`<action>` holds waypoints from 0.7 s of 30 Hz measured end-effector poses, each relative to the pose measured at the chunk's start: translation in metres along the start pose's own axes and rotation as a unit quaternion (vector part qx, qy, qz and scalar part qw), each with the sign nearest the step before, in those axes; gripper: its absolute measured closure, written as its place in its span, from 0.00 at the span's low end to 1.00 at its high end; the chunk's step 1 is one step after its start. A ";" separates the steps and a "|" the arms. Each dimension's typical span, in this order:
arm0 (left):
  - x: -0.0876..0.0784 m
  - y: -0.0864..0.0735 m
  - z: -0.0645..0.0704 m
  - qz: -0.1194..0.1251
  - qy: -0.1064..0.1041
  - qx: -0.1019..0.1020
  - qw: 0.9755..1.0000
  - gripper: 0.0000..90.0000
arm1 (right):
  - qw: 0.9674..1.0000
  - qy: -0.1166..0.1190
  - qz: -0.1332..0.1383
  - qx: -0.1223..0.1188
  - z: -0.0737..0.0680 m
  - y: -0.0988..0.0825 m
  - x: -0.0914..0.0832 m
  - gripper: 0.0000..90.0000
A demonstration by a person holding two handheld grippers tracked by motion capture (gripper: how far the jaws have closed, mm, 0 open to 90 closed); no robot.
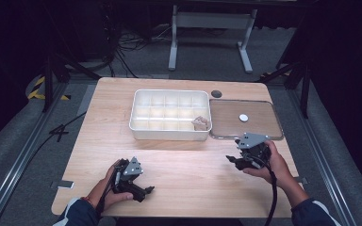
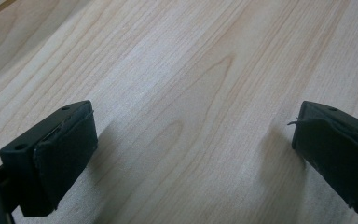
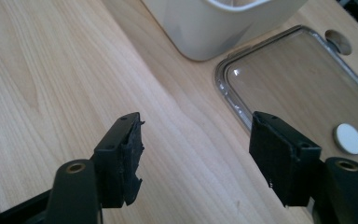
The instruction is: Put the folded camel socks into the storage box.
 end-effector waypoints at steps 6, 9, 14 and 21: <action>0.000 0.000 0.000 0.000 0.000 0.000 1.000 0.00 | 1.000 0.005 0.004 0.010 -0.007 -0.020 0.000 0.39; 0.000 0.000 0.000 0.000 0.000 0.000 1.000 0.00 | 1.000 0.006 0.005 0.016 -0.009 -0.028 -0.003 0.38; 0.000 0.000 0.000 0.000 0.000 0.000 1.000 0.00 | 1.000 0.005 0.005 0.021 -0.009 -0.047 -0.010 0.37; 0.000 0.000 0.000 -0.001 -0.001 0.000 1.000 0.00 | 0.998 -0.022 0.039 0.043 -0.001 -0.067 -0.022 0.39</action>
Point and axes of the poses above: each handheld gripper's, and its own axes: x roughly forward along the jaws, y roughly out of its top, z roughly to its right, the point moved 8 cm from there along x, roughly forward along the jaws, and after that the axes turned 13 degrees about z, right-handed, at the moved point
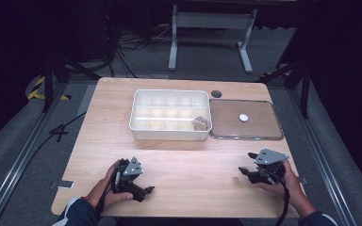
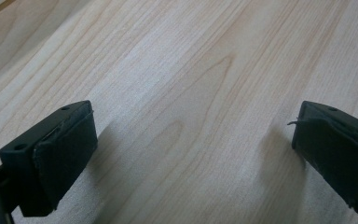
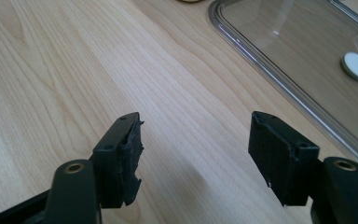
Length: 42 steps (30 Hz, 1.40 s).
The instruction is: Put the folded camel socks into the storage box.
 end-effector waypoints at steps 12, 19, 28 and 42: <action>0.000 0.000 0.000 0.000 0.000 0.000 1.000 0.00 | 0.993 -0.021 -0.003 0.118 0.018 -0.047 -0.017 0.35; 0.000 0.000 0.000 0.001 0.000 0.000 1.000 0.00 | 0.990 -0.029 0.010 0.135 0.017 -0.054 -0.022 0.34; 0.000 0.000 0.000 0.000 0.000 -0.002 1.000 0.00 | 0.990 -0.029 0.009 0.134 0.017 -0.054 -0.022 0.33; 0.001 0.001 0.000 -0.001 0.001 -0.003 1.000 0.00 | 0.991 -0.022 0.009 0.135 0.017 -0.054 -0.021 0.32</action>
Point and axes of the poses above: each handheld gripper's, and its own axes: x roughly forward along the jaws, y roughly out of its top, z roughly to its right, the point moved 8 cm from there along x, roughly forward along the jaws, and after that the axes turned 13 degrees about z, right-handed, at the moved point
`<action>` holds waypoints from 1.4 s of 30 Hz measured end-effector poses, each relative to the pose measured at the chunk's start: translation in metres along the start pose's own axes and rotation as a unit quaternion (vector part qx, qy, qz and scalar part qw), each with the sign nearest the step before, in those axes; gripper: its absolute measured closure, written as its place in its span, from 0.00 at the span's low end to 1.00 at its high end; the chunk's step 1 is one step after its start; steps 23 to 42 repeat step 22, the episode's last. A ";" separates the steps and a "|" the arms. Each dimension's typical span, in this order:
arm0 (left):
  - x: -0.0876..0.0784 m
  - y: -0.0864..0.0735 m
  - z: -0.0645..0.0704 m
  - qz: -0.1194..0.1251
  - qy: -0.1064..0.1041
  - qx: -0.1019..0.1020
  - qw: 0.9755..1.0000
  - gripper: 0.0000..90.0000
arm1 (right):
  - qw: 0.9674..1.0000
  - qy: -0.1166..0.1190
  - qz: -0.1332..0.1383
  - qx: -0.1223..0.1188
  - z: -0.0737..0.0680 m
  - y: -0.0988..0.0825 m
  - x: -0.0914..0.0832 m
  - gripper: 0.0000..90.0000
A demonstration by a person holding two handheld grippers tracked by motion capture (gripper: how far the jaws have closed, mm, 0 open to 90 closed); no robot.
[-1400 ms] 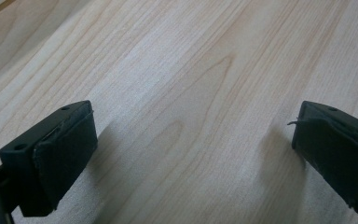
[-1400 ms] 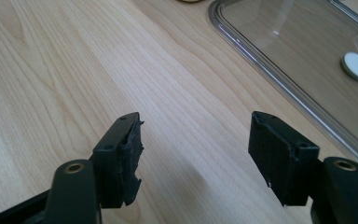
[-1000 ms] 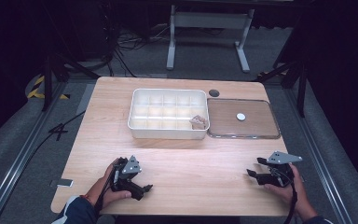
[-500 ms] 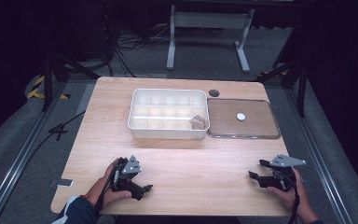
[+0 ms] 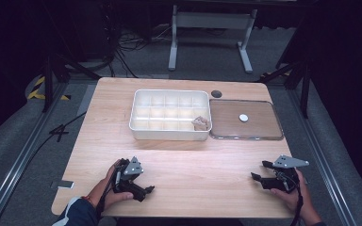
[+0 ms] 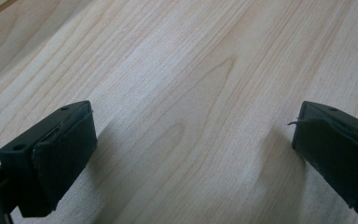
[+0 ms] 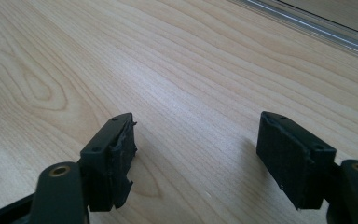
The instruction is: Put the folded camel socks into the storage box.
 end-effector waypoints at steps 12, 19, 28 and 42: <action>0.000 0.000 -0.001 -0.001 -0.001 0.003 1.000 0.00 | 1.000 0.000 0.000 0.000 0.000 0.000 0.000 0.31; 0.000 0.000 -0.001 -0.001 -0.001 0.003 1.000 0.00 | 1.000 0.000 0.000 0.000 0.000 0.000 0.000 0.31; 0.000 0.000 -0.001 -0.001 -0.001 0.003 1.000 0.00 | 1.000 0.000 0.000 0.000 0.000 0.000 0.000 0.32; 0.000 0.000 -0.001 -0.001 -0.001 0.003 1.000 0.00 | 1.000 0.000 0.000 0.000 0.000 0.000 0.000 0.32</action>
Point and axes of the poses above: each handheld gripper's, and its own axes: x roughly forward along the jaws, y roughly out of its top, z roughly to its right, the point moved 8 cm from there along x, roughly forward along the jaws, and after that the axes turned 13 degrees about z, right-handed, at the moved point
